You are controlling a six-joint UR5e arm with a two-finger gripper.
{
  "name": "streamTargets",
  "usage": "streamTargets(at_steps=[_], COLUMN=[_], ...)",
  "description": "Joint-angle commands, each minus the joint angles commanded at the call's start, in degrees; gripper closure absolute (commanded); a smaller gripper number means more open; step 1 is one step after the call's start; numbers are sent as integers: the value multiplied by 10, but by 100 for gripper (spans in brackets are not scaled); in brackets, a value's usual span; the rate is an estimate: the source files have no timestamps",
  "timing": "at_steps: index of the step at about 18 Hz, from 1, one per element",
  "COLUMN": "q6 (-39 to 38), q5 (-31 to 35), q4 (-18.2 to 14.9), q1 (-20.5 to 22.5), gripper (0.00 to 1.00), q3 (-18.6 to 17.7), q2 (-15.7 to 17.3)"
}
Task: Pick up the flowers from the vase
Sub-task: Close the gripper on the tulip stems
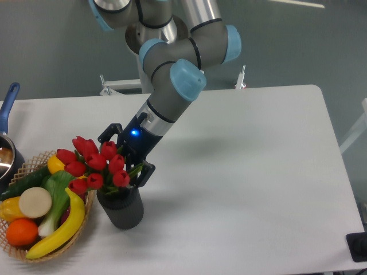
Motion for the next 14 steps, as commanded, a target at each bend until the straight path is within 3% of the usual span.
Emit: streamTargets(at_steps=[7, 14], q6=[0, 0], q5=[-1, -1], q4=[1, 1], q1=[-1, -1], gripper=[4, 32], q3=[12, 11], q2=[-11, -13])
